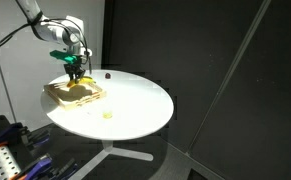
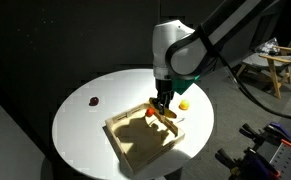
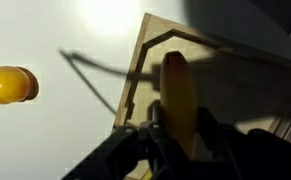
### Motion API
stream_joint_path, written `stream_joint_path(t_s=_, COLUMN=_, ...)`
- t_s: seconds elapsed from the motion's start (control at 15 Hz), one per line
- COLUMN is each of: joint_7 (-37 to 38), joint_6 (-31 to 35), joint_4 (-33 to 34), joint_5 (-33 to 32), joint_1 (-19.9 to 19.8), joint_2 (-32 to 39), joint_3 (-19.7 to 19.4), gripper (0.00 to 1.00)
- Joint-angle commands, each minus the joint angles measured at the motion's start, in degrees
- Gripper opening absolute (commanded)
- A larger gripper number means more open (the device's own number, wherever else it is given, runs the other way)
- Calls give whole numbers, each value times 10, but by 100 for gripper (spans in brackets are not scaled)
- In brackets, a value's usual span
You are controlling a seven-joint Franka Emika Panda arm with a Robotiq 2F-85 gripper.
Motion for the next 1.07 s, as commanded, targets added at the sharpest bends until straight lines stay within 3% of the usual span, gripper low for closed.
stream_joint_path(t_s=0.0, joint_7=9, joint_6=-16, joint_4=42, joint_5=-2, joint_1=13, joint_2=30, joint_3=-7, gripper=13)
stream_joint_path(t_s=1.0, joint_7=-2, joint_6=-8, joint_4=57, joint_5=5, joint_1=32, joint_2=73, joint_3=-6, gripper=13)
